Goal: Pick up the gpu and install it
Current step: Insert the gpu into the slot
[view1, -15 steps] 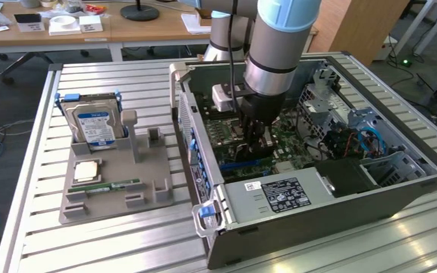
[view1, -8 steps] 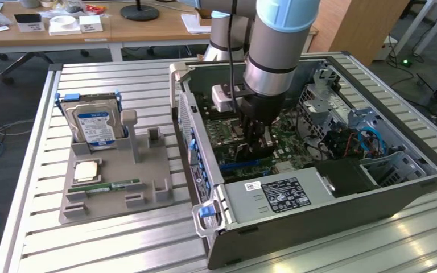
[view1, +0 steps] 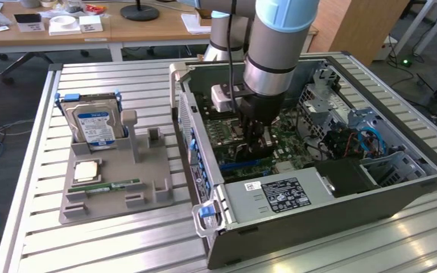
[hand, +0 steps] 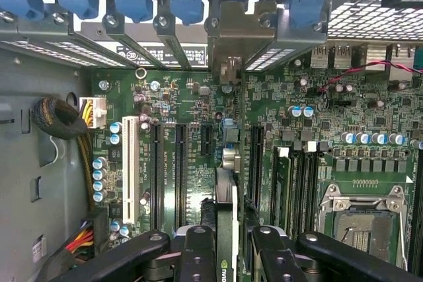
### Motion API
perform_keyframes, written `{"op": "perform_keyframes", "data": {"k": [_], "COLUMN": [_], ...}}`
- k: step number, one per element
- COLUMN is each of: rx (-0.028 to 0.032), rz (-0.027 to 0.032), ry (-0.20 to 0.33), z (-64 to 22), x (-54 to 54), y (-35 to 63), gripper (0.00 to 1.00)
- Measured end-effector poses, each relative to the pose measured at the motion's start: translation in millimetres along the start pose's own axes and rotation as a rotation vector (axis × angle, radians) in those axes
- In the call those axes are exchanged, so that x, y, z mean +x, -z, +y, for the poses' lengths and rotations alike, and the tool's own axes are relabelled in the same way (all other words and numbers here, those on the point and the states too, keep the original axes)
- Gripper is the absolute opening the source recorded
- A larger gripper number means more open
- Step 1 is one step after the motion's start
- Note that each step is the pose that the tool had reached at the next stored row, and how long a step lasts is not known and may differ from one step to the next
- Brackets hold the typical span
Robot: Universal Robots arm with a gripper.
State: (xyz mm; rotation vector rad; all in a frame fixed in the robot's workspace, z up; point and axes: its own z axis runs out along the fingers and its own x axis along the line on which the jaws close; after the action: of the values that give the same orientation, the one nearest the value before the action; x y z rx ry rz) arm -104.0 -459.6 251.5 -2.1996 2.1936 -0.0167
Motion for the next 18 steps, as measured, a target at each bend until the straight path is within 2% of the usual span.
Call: {"op": "perform_keyframes", "data": {"k": [10,18], "rx": [0.0046,0.0054], "rz": [0.0001,0.0000], "ry": [0.000,0.000], "z": [1.0,1.6], "x": [0.0,0.0], "y": [-1.5,-2.5], "gripper": [0.26,0.26]}}
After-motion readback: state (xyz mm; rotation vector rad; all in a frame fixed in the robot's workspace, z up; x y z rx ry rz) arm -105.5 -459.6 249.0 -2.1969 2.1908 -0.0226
